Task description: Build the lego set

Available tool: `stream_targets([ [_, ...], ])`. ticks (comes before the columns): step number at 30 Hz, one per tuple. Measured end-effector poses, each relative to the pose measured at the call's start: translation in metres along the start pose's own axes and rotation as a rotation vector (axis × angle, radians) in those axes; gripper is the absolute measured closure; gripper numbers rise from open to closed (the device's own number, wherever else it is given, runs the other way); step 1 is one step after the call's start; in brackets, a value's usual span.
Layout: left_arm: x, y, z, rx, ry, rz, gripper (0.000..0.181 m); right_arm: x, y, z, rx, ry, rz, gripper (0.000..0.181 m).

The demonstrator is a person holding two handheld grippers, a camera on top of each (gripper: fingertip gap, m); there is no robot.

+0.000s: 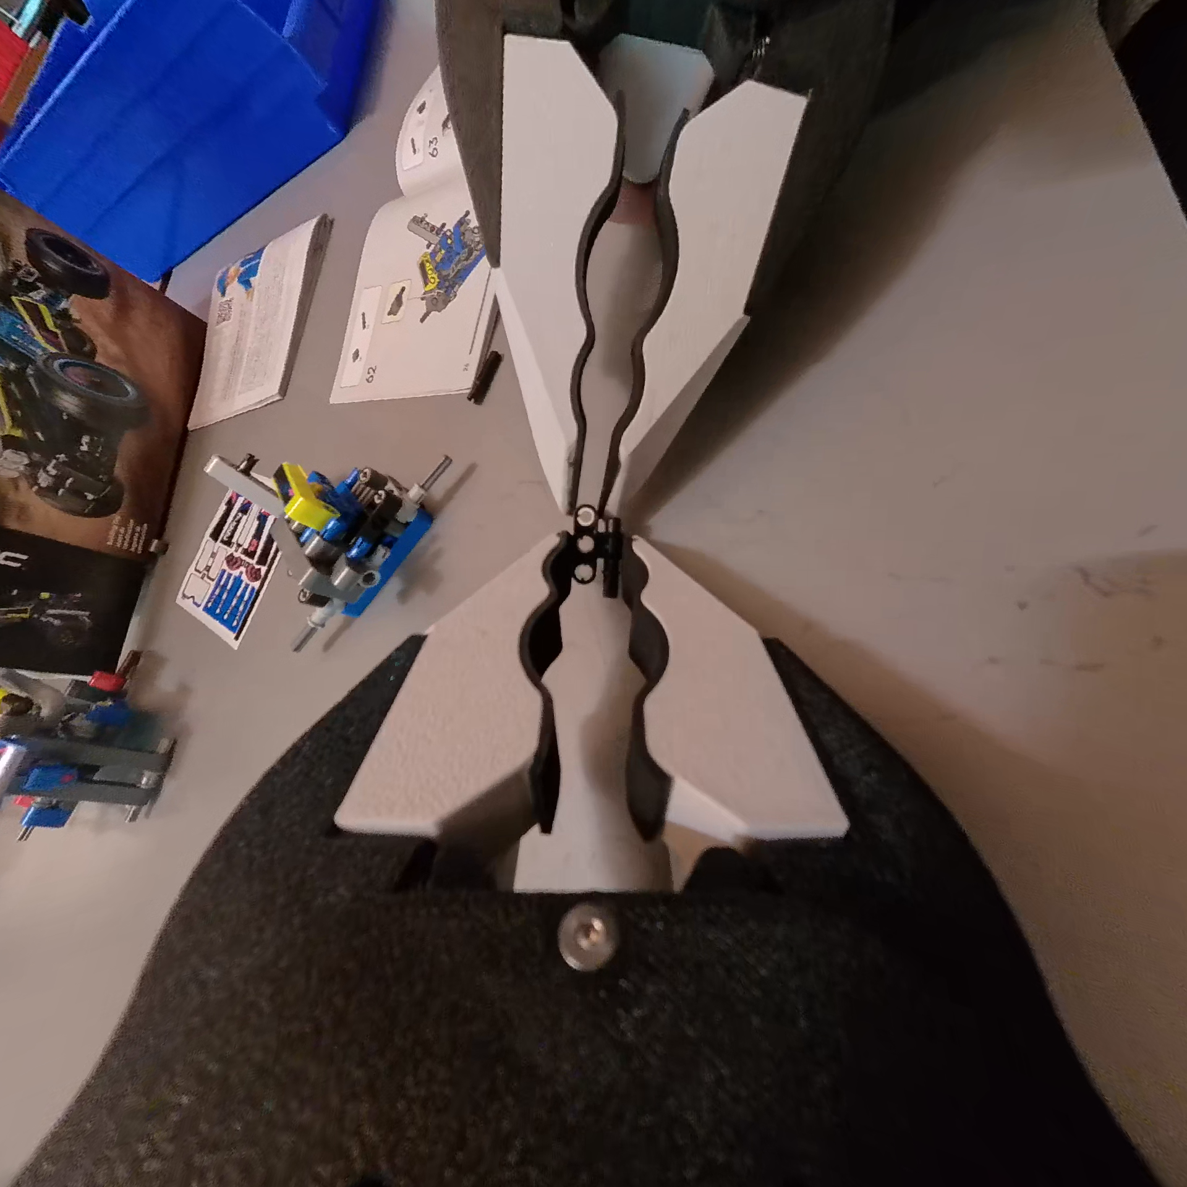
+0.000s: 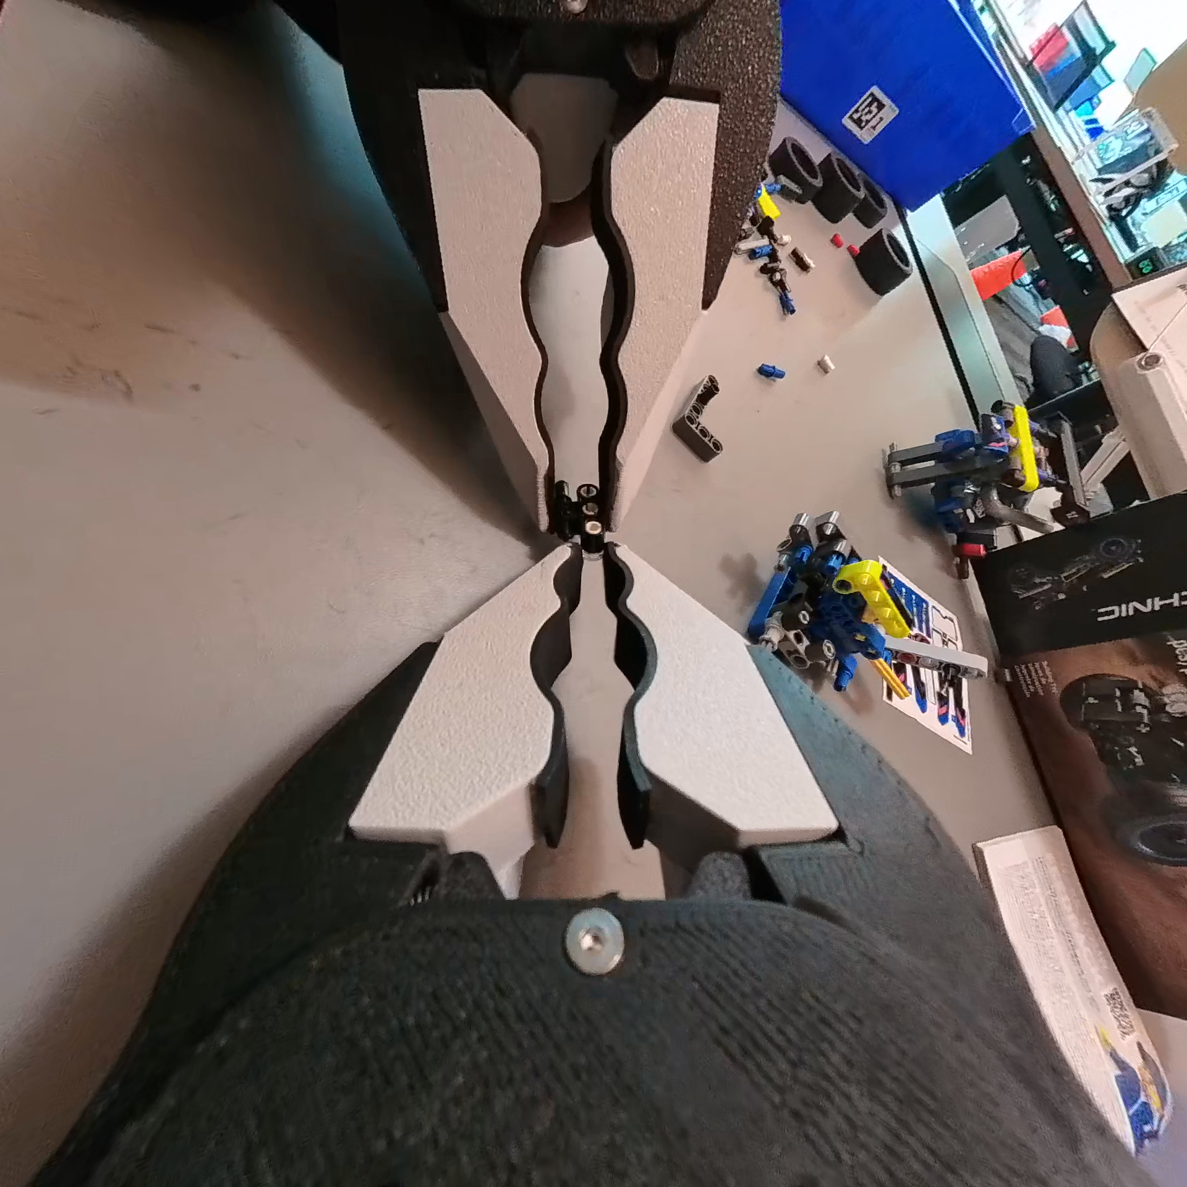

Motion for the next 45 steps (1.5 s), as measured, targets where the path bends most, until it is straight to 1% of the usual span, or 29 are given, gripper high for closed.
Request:
stream_targets([
  [2,0.000,-0.002,0.003,0.026,0.002,-0.007,0.169,0.002,0.001,-0.001,-0.004,-0.018,-0.020,0.175],
  [3,0.001,-0.003,0.005,0.042,-0.005,-0.016,0.169,0.005,0.002,-0.006,-0.035,-0.033,-0.048,0.173],
  [4,0.001,-0.004,0.006,0.048,-0.010,-0.020,0.169,0.007,0.002,-0.009,-0.057,-0.055,-0.076,0.175],
  [5,0.001,-0.004,0.005,0.044,-0.009,-0.021,0.169,0.004,0.003,-0.007,-0.043,-0.077,-0.059,0.181],
  [8,0.001,-0.006,0.006,0.059,-0.005,-0.025,0.169,0.003,0.000,-0.001,-0.003,-0.064,-0.047,0.181],
  [10,0.002,-0.005,0.007,0.061,0.003,-0.025,0.169,0.004,0.000,0.000,0.007,-0.060,-0.058,0.165],
  [13,0.003,-0.005,0.008,0.068,0.012,-0.026,0.169,-0.001,-0.001,0.005,0.037,-0.056,-0.019,0.164],
  [15,0.005,-0.005,0.008,0.071,0.020,-0.038,0.169,-0.001,-0.001,0.007,0.036,-0.056,-0.013,0.168],
  [16,0.005,-0.005,0.008,0.069,0.026,-0.035,0.169,0.001,-0.001,0.006,0.032,-0.055,-0.022,0.175],
  [21,0.004,-0.004,0.006,0.051,0.030,-0.020,0.169,0.001,0.001,0.005,0.015,-0.041,-0.020,0.175],
  [25,0.000,-0.003,0.005,-0.004,0.078,0.054,0.162,0.000,0.003,0.002,-0.012,-0.026,-0.013,0.175],
  [28,0.003,0.000,0.004,-0.048,0.108,0.068,0.169,-0.001,0.005,0.002,-0.023,-0.017,-0.008,0.175],
  [31,0.002,0.001,0.003,-0.074,0.128,0.087,0.169,-0.002,0.007,-0.001,-0.067,-0.035,-0.003,0.175],
  [35,0.000,0.000,0.001,-0.042,0.096,0.082,0.169,0.000,0.009,-0.003,-0.110,-0.087,-0.034,0.174],
  [45,-0.002,-0.001,0.003,-0.001,0.064,0.069,0.169,0.002,0.009,-0.002,-0.073,-0.036,-0.054,0.175],
])
Point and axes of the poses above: each gripper's, where its closed fingertips meet, y out along the fingers, z out of its top, x = y × z across the jaws, the point moved 2 cm from there along -y, back along the fingers, and after that the axes turned 15 degrees about -y, right-handed, at the moved point
